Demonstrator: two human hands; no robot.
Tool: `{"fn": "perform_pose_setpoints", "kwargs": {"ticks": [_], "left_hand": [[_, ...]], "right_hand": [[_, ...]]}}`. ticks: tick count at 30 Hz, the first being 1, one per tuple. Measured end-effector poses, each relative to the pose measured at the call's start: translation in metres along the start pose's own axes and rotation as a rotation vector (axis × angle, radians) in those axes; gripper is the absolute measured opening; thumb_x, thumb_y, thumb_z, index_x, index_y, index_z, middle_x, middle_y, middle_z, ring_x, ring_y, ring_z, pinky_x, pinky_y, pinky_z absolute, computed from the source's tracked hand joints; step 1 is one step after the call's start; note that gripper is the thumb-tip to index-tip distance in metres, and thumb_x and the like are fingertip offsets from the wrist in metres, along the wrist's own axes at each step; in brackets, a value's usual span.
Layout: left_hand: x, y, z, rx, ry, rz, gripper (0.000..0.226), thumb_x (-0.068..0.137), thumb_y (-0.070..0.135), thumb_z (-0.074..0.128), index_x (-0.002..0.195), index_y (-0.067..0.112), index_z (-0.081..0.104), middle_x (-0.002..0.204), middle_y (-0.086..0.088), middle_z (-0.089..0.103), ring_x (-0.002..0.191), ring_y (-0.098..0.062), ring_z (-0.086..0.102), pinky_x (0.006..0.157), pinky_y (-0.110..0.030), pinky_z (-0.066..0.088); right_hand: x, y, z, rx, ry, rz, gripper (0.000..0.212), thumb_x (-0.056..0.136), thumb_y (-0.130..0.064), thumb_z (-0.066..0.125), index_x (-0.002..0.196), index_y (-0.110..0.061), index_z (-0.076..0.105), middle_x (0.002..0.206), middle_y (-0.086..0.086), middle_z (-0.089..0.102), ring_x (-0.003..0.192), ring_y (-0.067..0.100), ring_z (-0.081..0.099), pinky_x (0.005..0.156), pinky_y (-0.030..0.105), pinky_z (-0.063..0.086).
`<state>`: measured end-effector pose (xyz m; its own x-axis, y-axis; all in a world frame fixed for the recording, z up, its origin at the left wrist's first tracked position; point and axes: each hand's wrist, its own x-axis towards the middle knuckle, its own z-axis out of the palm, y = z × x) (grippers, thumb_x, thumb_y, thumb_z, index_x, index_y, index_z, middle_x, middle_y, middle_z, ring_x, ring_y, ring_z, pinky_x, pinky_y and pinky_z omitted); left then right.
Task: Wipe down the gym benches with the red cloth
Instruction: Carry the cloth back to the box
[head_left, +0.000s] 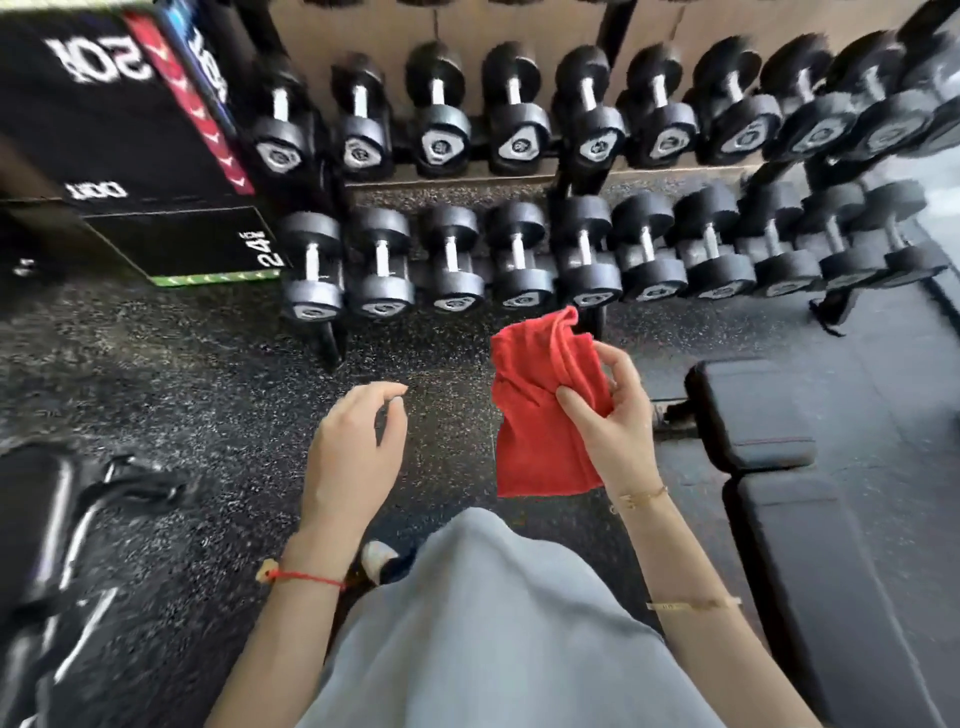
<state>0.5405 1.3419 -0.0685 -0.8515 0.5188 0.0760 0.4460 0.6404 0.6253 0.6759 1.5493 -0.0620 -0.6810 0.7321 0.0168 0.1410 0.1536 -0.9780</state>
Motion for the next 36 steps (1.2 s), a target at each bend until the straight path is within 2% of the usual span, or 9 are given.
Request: {"fn": "perform_pose_setpoints", "kwargs": {"ticks": [9, 12, 15, 22, 27, 29, 31, 34, 36], "left_hand": [[0.002, -0.147, -0.126, 0.089, 0.195, -0.191, 0.025, 0.098, 0.023, 0.047, 0.115, 0.019, 0.065, 0.114, 0.003, 0.068, 0.104, -0.015, 0.062, 0.088, -0.025, 0.045], [0.000, -0.182, -0.153, 0.115, 0.264, -0.236, 0.025, 0.097, 0.024, 0.048, 0.114, 0.021, 0.066, 0.113, 0.005, 0.068, 0.104, -0.012, 0.061, 0.088, -0.020, 0.042], [0.000, -0.212, -0.173, 0.117, 0.302, -0.298, 0.025, 0.097, 0.026, 0.047, 0.114, 0.022, 0.065, 0.112, 0.005, 0.068, 0.103, -0.013, 0.062, 0.088, -0.025, 0.046], [0.024, -0.271, -0.202, 0.101, 0.352, -0.423, 0.023, 0.097, 0.026, 0.048, 0.113, 0.024, 0.065, 0.112, 0.007, 0.069, 0.101, -0.014, 0.064, 0.087, -0.025, 0.048], [0.074, -0.316, -0.230, 0.112, 0.380, -0.453, 0.025, 0.097, 0.026, 0.047, 0.113, 0.020, 0.066, 0.111, 0.004, 0.069, 0.103, -0.015, 0.063, 0.089, -0.026, 0.046], [0.104, -0.335, -0.244, 0.103, 0.393, -0.464, 0.023, 0.097, 0.022, 0.050, 0.112, 0.019, 0.066, 0.109, 0.003, 0.069, 0.100, -0.016, 0.063, 0.087, -0.024, 0.045], [0.138, -0.354, -0.261, 0.113, 0.403, -0.482, 0.021, 0.096, 0.019, 0.052, 0.111, 0.019, 0.066, 0.108, 0.002, 0.070, 0.099, -0.019, 0.063, 0.086, -0.030, 0.047], [0.191, -0.385, -0.292, 0.114, 0.408, -0.507, 0.021, 0.097, 0.021, 0.051, 0.113, 0.019, 0.065, 0.112, 0.002, 0.069, 0.101, -0.022, 0.064, 0.087, -0.040, 0.052], [0.224, -0.407, -0.313, 0.112, 0.428, -0.510, 0.024, 0.098, 0.023, 0.049, 0.115, 0.019, 0.064, 0.114, 0.002, 0.069, 0.103, -0.020, 0.063, 0.089, -0.040, 0.052]], "right_hand": [[0.016, -0.036, 0.208, 0.073, -0.259, -0.036, 0.045, 0.083, -0.001, 0.067, 0.122, -0.018, 0.054, 0.113, -0.001, 0.066, 0.098, 0.009, 0.065, 0.087, 0.024, 0.051], [0.019, -0.045, 0.261, 0.076, -0.333, -0.039, 0.045, 0.083, -0.001, 0.067, 0.122, -0.020, 0.054, 0.112, -0.001, 0.066, 0.097, 0.009, 0.065, 0.088, 0.027, 0.052], [0.023, -0.051, 0.305, 0.076, -0.414, -0.031, 0.046, 0.082, -0.002, 0.067, 0.122, -0.021, 0.054, 0.112, -0.001, 0.066, 0.096, 0.010, 0.065, 0.088, 0.028, 0.052], [0.053, -0.062, 0.399, 0.046, -0.545, -0.033, 0.045, 0.082, 0.003, 0.067, 0.120, -0.016, 0.054, 0.105, -0.014, 0.065, 0.090, -0.003, 0.063, 0.080, 0.011, 0.046], [0.097, -0.075, 0.478, 0.038, -0.599, -0.034, 0.043, 0.082, 0.003, 0.066, 0.121, -0.013, 0.054, 0.107, 0.001, 0.067, 0.087, -0.002, 0.062, 0.079, 0.014, 0.047], [0.121, -0.084, 0.512, 0.042, -0.616, -0.045, 0.043, 0.082, 0.002, 0.066, 0.120, -0.015, 0.054, 0.102, -0.005, 0.067, 0.086, -0.001, 0.063, 0.081, 0.017, 0.049], [0.148, -0.094, 0.548, 0.048, -0.641, -0.056, 0.042, 0.083, 0.002, 0.066, 0.120, -0.015, 0.054, 0.097, -0.011, 0.066, 0.084, -0.003, 0.063, 0.077, 0.014, 0.049], [0.195, -0.114, 0.607, 0.034, -0.670, -0.093, 0.043, 0.083, 0.003, 0.066, 0.121, -0.011, 0.054, 0.101, -0.007, 0.066, 0.085, -0.005, 0.062, 0.076, 0.009, 0.045], [0.224, -0.127, 0.647, 0.023, -0.675, -0.130, 0.043, 0.082, 0.004, 0.066, 0.120, -0.012, 0.054, 0.104, -0.005, 0.065, 0.086, -0.005, 0.061, 0.078, 0.009, 0.044]]}}
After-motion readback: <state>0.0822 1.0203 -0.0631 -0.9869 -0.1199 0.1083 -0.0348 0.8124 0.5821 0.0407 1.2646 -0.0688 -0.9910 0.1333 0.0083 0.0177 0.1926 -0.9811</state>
